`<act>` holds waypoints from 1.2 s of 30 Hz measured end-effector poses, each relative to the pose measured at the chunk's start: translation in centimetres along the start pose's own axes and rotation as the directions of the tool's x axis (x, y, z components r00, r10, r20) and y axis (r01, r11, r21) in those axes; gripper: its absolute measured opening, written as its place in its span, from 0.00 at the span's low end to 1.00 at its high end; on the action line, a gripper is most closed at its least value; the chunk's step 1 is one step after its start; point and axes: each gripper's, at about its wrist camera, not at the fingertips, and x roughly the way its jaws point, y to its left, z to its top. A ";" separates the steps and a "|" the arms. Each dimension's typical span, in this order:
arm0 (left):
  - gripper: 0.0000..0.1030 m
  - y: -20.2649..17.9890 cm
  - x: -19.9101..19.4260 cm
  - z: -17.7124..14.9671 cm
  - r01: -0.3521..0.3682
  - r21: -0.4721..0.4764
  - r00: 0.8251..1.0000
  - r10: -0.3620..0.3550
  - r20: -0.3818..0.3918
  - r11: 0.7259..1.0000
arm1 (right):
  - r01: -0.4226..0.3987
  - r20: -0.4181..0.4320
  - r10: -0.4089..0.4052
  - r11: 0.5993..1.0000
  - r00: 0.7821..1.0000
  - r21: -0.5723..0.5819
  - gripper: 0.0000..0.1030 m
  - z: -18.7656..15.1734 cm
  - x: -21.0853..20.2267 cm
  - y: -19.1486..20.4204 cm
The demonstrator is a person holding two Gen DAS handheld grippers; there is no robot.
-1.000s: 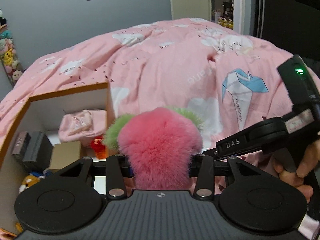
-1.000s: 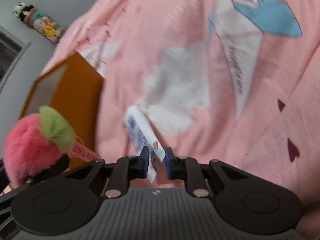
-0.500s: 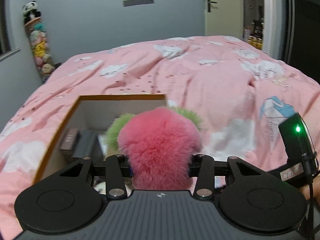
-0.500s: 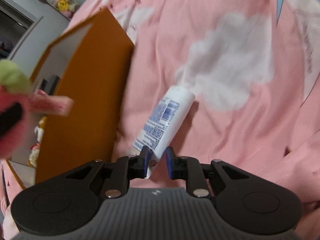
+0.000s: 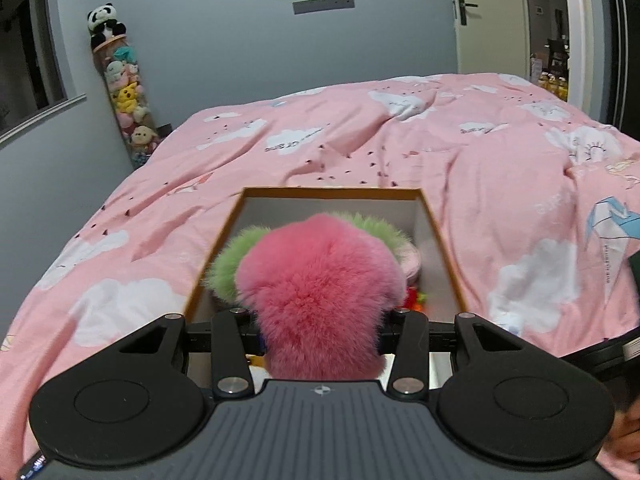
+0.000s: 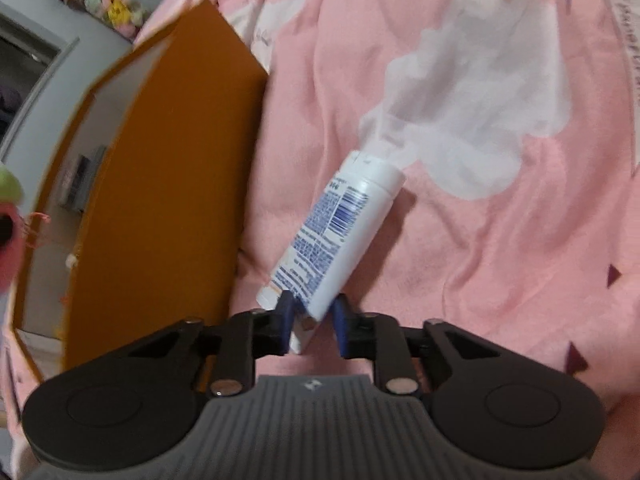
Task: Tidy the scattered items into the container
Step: 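Carry the pompom over the box and release it with the left gripper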
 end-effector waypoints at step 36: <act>0.49 3.2 16.6 9.6 0.115 0.187 0.941 -0.047 -0.335 0.975 | 0.136 0.219 -0.100 0.978 0.971 -0.156 0.12 3.6 -4.2 3.0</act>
